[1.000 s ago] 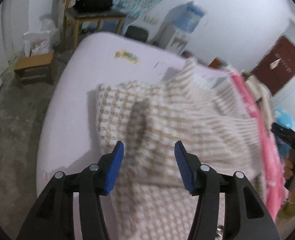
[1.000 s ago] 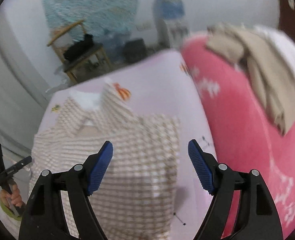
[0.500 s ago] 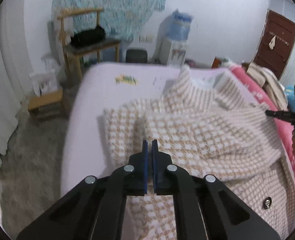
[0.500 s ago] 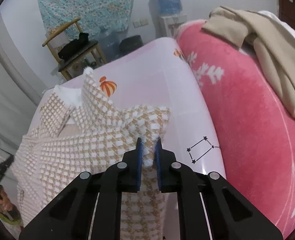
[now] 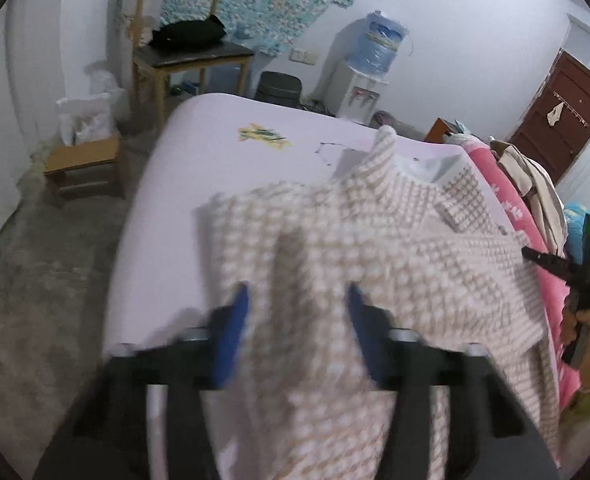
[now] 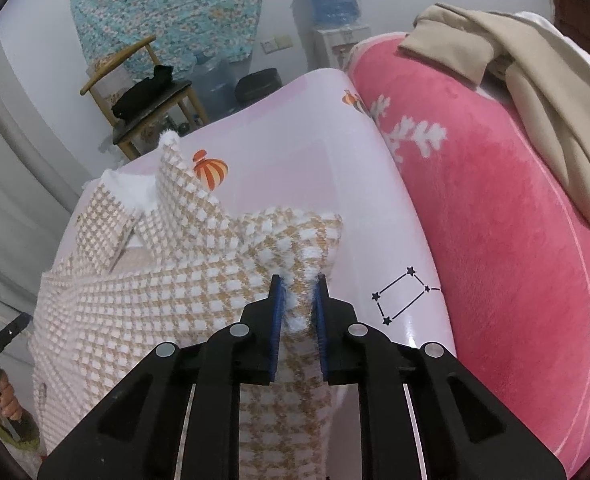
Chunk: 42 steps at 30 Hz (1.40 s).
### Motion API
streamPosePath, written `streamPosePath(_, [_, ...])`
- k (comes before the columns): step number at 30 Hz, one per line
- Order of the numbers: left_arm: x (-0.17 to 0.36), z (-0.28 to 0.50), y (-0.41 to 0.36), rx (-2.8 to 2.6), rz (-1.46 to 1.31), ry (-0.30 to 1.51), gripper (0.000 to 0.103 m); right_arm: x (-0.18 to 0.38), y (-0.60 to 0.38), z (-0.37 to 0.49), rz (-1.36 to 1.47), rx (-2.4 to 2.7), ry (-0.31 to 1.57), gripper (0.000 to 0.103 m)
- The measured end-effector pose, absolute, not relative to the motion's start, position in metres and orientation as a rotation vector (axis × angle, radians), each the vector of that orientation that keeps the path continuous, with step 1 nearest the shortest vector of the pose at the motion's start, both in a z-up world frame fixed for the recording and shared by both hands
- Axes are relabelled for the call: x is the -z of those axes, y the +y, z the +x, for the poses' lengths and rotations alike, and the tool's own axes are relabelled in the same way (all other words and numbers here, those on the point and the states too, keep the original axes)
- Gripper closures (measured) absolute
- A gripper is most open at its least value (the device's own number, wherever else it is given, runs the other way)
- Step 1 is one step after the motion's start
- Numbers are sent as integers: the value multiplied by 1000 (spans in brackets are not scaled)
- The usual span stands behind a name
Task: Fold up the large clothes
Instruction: 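Grasp the coat body with the left tool while the right tool grips the collar side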
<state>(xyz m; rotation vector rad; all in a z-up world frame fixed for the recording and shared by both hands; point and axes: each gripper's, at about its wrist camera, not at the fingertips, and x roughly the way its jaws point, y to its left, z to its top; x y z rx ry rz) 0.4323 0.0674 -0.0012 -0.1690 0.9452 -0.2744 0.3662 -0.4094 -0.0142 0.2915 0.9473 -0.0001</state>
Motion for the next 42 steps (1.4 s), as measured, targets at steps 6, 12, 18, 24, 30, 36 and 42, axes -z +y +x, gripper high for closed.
streamPosePath(6, [28, 478, 53, 213, -173, 1037, 51, 13, -407, 363, 292, -3, 943, 88])
streamPosePath(12, [4, 450, 50, 258, -128, 912, 96, 12, -405, 361, 286, -12, 932, 88])
streamPosePath(18, [13, 436, 58, 191, -61, 877, 97, 14, -401, 361, 283, -30, 925, 87])
streamPosePath(24, [22, 442, 58, 151, -68, 885, 93, 12, -395, 360, 219, 7, 931, 70])
streamPosePath(30, [-20, 411, 59, 167, -28, 750, 90, -24, -405, 331, 217, -40, 806, 63])
streamPosePath(36, [6, 417, 35, 262, -15, 908, 90, -4, -361, 331, 13, -109, 910, 79])
streamPosePath(42, [25, 420, 25, 214, 21, 912, 90, 11, -364, 346, 18, -13, 998, 84])
